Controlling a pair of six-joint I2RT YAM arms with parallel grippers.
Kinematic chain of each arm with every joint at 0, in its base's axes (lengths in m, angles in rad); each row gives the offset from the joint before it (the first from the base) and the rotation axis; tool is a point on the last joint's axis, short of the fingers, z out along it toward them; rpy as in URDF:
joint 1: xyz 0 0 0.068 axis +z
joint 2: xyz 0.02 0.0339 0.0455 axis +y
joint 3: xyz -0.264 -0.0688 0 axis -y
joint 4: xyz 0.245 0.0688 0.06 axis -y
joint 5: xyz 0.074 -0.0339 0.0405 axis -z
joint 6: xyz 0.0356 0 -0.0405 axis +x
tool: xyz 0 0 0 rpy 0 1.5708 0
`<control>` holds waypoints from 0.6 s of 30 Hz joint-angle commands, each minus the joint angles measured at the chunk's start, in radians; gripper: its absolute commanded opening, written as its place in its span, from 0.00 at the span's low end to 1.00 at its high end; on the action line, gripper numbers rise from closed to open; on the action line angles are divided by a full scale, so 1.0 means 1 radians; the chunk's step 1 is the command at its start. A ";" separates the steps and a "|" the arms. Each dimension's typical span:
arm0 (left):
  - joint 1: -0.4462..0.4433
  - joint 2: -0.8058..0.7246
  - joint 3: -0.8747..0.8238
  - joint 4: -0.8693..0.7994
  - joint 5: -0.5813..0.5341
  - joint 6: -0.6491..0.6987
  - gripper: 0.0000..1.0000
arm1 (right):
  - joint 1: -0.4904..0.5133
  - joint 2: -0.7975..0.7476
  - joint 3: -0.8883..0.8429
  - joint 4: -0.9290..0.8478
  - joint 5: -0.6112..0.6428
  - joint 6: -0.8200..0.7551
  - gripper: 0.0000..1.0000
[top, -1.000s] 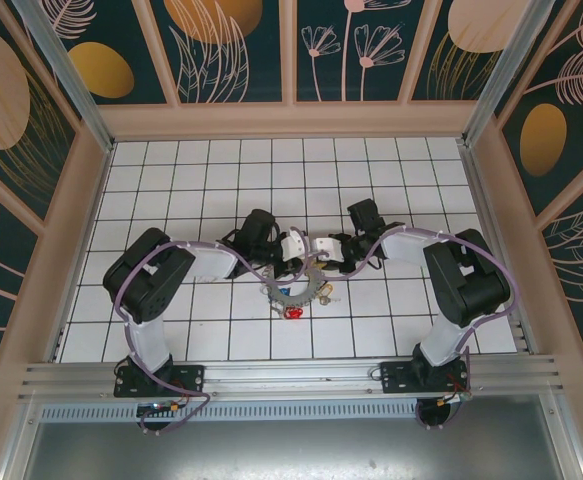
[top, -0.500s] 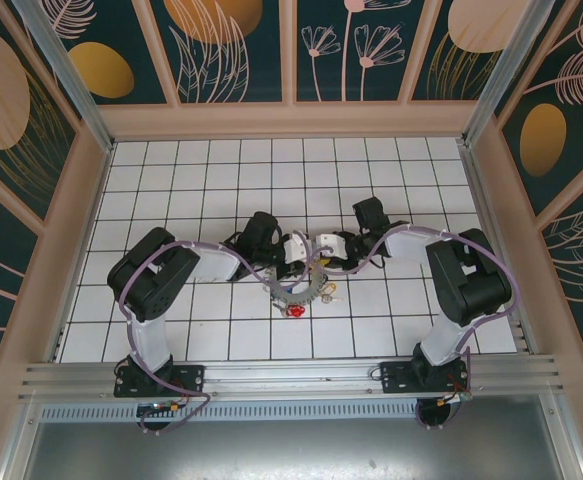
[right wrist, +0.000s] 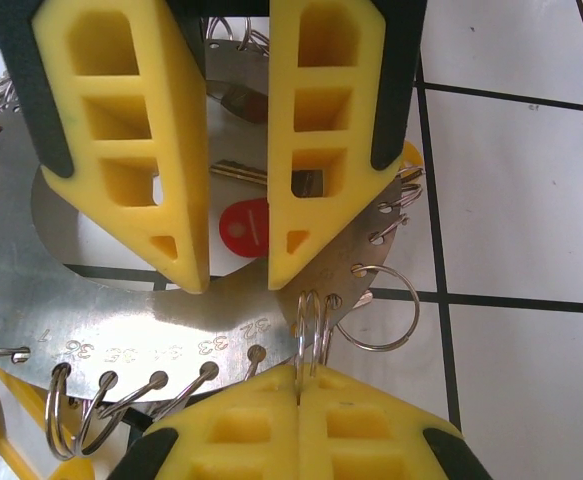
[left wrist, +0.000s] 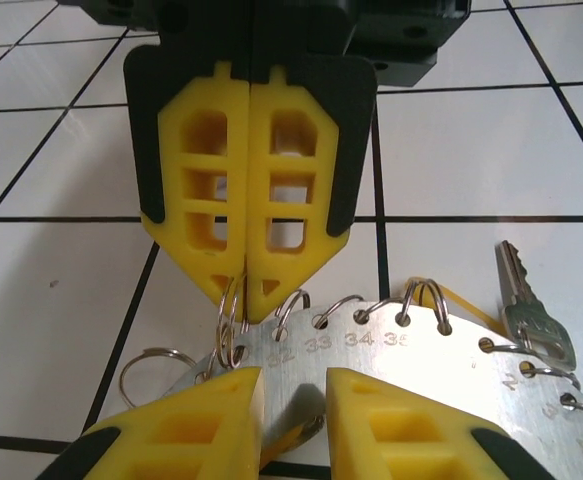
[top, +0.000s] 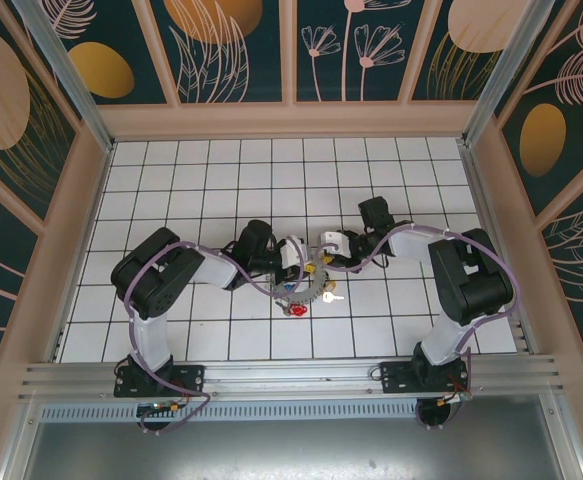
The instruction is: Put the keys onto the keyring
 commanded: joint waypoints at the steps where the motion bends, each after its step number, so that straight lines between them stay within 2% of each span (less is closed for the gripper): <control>1: 0.000 0.013 0.034 0.029 0.041 -0.019 0.26 | 0.004 -0.022 0.030 -0.005 -0.058 0.005 0.00; 11: -0.002 0.005 0.037 0.040 0.011 -0.034 0.28 | 0.004 -0.020 0.033 -0.013 -0.062 -0.002 0.00; 18: -0.001 -0.064 -0.042 0.100 -0.034 -0.039 0.29 | 0.003 -0.017 0.036 -0.034 -0.051 -0.019 0.00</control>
